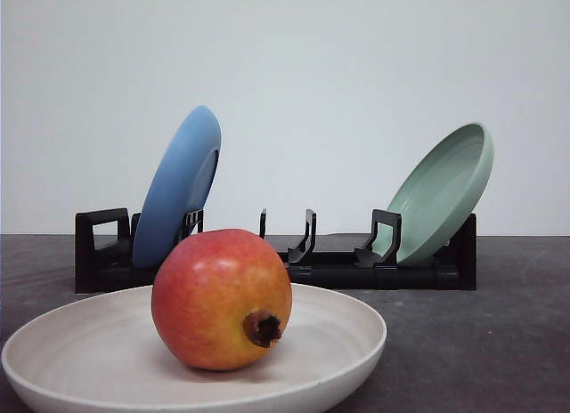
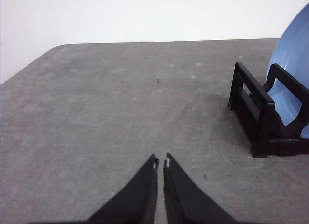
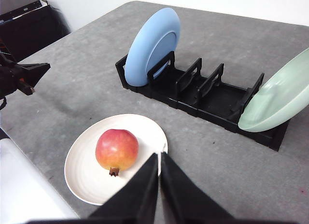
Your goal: Place pomegranate in white plate
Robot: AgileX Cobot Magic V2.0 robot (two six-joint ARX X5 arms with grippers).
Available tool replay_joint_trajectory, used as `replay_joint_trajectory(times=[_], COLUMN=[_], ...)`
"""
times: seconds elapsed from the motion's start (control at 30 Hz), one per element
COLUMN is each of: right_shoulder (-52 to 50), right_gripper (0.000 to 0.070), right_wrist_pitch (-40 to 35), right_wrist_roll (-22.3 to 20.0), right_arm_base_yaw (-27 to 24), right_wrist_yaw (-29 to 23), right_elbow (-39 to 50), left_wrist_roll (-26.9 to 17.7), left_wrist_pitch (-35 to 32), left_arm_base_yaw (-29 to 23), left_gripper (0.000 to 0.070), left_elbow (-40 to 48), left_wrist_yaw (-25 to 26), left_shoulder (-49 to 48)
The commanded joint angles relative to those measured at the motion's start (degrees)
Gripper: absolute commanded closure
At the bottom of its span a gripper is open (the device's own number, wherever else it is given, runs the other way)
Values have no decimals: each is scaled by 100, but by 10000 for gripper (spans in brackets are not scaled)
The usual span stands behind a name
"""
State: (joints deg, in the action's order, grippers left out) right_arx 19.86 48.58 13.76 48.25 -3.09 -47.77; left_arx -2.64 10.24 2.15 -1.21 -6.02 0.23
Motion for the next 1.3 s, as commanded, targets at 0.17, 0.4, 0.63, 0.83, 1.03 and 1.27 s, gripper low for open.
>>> replay_joint_trajectory(times=[0.17,0.4,0.63,0.83,1.03,1.27], right_shoulder=[22,22,22,22,22,-9], right_gripper=[700,700,700,700,700,700], right_wrist_pitch=[-59,-59,-59,-59,-59,-65], right_wrist_roll=[-28,-28,-28,-28,-28,-28], right_arm_base_yaw=[37,37,37,37,37,-122], right_wrist_yaw=[2,2,2,2,2,-9], right_elbow=[-44,-44,-44,-44,-44,-44], left_wrist_roll=[-131,224,224,224,222,222], left_wrist_pitch=[70,66,66,66,66,66], left_arm_base_yaw=[7,7,7,7,7,7], left_gripper=[700,700,700,700,700,700], left_elbow=[57,57,57,57,55,55], left_wrist_yaw=[305,500,498,498,501,500], left_shoulder=[-7,-7,-7,-7,-7,-7])
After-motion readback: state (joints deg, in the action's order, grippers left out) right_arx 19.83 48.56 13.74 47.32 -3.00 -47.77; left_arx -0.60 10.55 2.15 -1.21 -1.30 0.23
